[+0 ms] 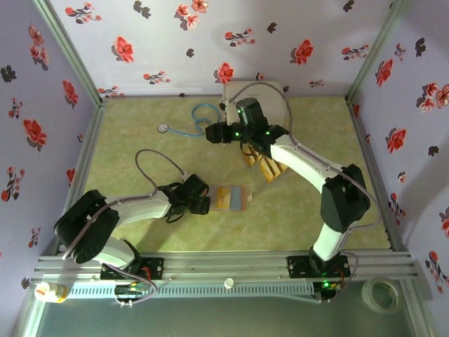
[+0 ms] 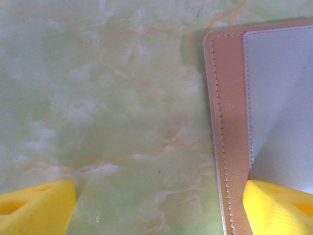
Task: Put the credit cards into the card holder
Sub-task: Insert the credit card into the card slot.
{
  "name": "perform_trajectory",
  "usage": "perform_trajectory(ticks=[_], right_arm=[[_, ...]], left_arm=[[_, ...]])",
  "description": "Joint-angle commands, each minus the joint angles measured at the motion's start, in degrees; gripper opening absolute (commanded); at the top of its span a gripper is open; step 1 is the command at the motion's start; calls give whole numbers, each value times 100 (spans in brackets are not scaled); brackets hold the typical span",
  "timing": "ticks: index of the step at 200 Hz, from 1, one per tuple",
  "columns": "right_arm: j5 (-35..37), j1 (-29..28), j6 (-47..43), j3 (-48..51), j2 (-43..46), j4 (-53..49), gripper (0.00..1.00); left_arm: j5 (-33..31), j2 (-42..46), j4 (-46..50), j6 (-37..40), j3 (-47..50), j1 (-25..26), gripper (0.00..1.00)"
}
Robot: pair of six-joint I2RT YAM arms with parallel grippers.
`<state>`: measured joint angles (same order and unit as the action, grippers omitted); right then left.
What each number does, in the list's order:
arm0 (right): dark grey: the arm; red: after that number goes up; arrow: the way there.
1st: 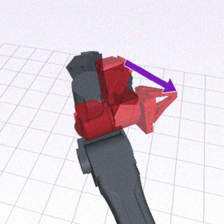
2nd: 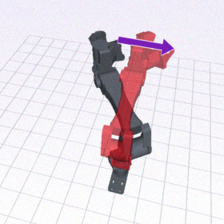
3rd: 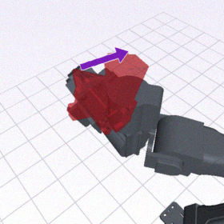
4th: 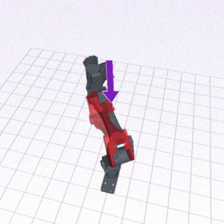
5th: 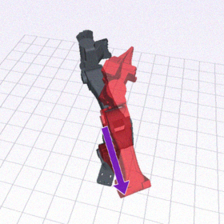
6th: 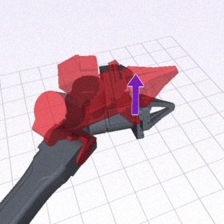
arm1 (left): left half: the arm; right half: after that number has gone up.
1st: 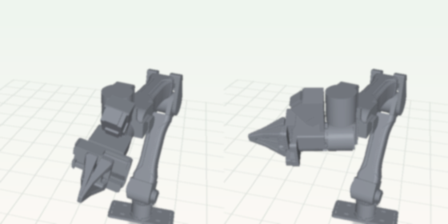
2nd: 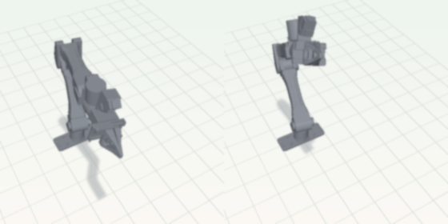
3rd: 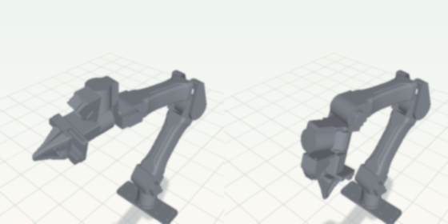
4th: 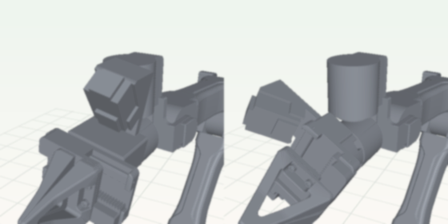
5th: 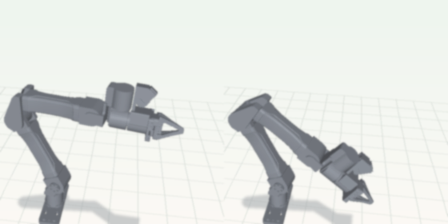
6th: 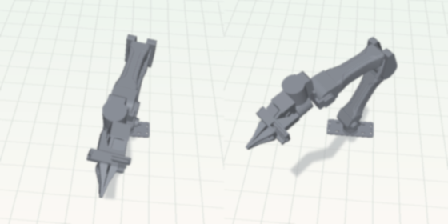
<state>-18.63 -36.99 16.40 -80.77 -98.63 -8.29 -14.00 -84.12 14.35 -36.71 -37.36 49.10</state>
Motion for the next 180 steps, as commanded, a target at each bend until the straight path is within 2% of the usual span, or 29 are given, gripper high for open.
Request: perform_trajectory(ticks=[1, 30, 38, 52, 62, 75, 93, 113, 151, 180], right_arm=[[407, -234, -194, 581, 522, 31, 61], [1317, -360, 107, 1494, 1337, 866, 61], [1788, -469, 146, 1779, 1538, 1171, 66], [2146, -543, 244, 2073, 1793, 1557, 66], [2544, -514, 567, 2235, 1937, 1760, 67], [2679, -448, 954, 2478, 2128, 2187, 69], [2789, -441, 1208, 2416, 2313, 1752, 70], [2476, -390, 1701, 2450, 2282, 1081, 70], [1709, -439, 2871, 3149, 1948, 1161, 67], [1680, -605, 3379, 3404, 1636, 996, 63]], left_arm=[[137, -15, -155, -73, 169, -67, 89], [139, -28, -201, -33, 145, -117, 89], [173, -22, -196, 3, 131, -149, 89], [191, 15, -139, 120, 62, -205, 89], [245, 42, -132, 208, 23, -272, 89], [330, 32, -165, 314, -14, -346, 90], [369, 10, -124, 409, -87, -383, 89], [440, 27, -236, 438, -35, -423, 89], [518, 120, -380, 356, 158, -476, 90], [530, 276, -387, 340, 270, -514, 90]])
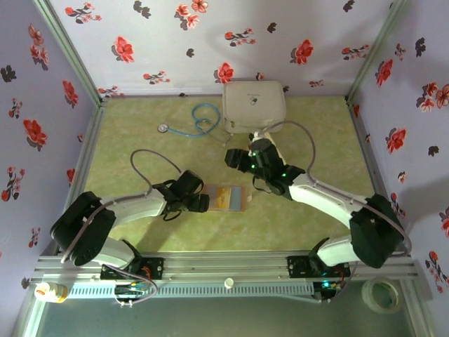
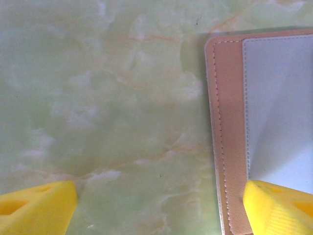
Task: Put the credit cards into the card holder
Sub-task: Insert the credit card into the card slot.
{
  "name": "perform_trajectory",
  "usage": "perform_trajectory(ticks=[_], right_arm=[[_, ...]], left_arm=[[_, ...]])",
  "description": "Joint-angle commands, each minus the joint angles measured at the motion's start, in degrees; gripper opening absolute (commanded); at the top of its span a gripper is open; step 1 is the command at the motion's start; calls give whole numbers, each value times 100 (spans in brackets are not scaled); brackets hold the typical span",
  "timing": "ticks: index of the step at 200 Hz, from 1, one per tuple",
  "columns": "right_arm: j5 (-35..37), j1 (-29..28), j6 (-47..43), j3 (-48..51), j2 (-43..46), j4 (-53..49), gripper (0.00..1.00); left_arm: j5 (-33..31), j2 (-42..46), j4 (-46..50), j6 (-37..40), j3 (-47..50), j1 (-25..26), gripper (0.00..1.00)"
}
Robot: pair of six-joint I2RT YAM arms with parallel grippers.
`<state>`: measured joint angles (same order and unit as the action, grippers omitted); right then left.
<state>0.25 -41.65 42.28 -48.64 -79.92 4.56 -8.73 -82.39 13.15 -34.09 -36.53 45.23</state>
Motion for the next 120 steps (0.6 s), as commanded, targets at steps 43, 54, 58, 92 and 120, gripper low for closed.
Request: perform_trajectory(ticks=[43, 54, 58, 92, 120], right_arm=[[-122, -323, 987, 290, -477, -692, 58], [-98, -374, 964, 244, -537, -826, 57], [-89, -396, 958, 228, -567, -871, 57], [-60, -561, 988, 175, -816, -981, 55], [-143, -661, 1036, 179, -1035, -860, 55]], left_arm=[[46, 54, -416, 84, 389, -199, 89], [56, 32, -457, 84, 424, -211, 89], [58, 24, -474, 83, 428, -220, 89], [82, -54, -554, 79, 465, -242, 89], [117, -116, -592, 96, 465, -253, 89]])
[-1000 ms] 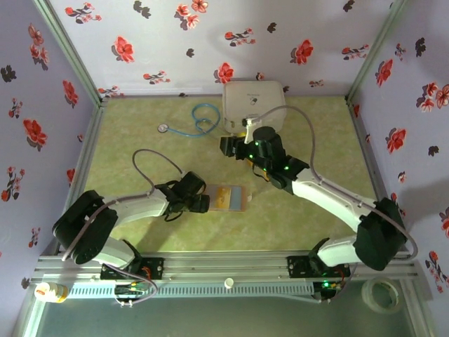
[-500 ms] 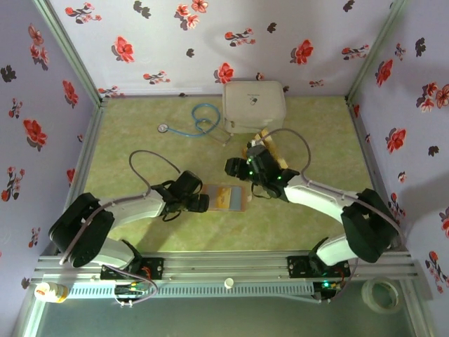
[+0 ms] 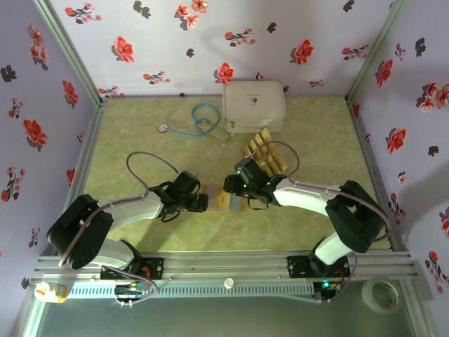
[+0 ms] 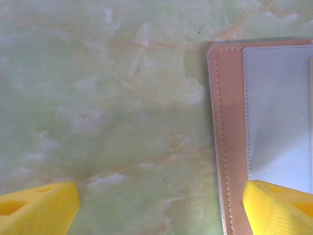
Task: Put the credit cards into the card holder
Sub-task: Insert the credit card into the card slot.
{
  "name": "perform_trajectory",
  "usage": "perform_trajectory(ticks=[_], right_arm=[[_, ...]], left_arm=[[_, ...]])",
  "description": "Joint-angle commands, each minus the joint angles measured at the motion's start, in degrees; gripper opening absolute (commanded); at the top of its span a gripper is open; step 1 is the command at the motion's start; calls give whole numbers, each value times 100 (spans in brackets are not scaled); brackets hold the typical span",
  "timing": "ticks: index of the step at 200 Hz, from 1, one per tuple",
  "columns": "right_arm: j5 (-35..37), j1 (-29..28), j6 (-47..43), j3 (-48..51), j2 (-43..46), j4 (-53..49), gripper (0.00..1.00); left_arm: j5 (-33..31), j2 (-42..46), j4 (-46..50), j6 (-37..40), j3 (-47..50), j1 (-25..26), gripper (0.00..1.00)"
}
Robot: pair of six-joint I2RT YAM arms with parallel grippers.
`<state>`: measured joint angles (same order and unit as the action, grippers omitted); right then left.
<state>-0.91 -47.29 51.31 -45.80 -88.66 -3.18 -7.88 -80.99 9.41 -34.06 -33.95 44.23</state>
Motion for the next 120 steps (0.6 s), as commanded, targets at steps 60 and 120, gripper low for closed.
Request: perform_trajectory(ticks=[60, 120], right_arm=[[-94, -214, 177, -181, -466, 94, 54], [-153, -331, 133, -455, -740, 80, 53]], left_arm=[[76, -286, -295, 86, 258, -160, 89], [102, -259, -361, 81, 358, -169, 89]])
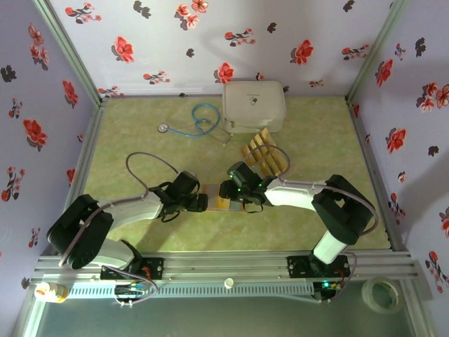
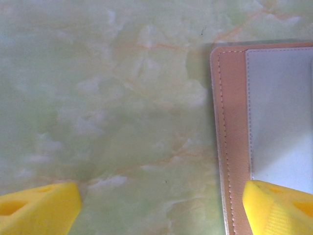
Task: Put the credit cards into the card holder
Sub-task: Insert the credit card into the card slot.
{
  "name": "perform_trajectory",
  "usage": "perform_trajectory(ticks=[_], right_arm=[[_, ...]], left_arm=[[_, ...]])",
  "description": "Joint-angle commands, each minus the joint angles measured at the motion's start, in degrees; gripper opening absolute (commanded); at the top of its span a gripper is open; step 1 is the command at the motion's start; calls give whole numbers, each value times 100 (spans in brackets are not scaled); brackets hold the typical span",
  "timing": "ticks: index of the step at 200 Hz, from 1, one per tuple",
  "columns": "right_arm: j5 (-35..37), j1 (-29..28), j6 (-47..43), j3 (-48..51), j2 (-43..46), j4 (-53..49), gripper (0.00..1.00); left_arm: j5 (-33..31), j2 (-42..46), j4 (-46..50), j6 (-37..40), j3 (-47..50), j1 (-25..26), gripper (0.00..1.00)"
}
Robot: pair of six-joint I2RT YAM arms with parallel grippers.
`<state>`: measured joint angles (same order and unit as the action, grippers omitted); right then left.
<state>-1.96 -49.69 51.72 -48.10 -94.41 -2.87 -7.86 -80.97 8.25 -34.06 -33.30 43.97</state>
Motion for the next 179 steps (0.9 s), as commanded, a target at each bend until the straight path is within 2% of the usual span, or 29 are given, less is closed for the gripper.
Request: perform_trajectory(ticks=[1, 133, 179], right_arm=[[-49, -92, 92, -230, -174, 45, 53], [-182, -298, 79, -673, -434, 41, 51], [118, -301, 67, -559, -60, -308, 51]], left_arm=[[100, -261, -249, 83, 295, -143, 89], [144, -239, -368, 44, 419, -148, 89], [79, 178, -106, 8, 423, -221, 89]])
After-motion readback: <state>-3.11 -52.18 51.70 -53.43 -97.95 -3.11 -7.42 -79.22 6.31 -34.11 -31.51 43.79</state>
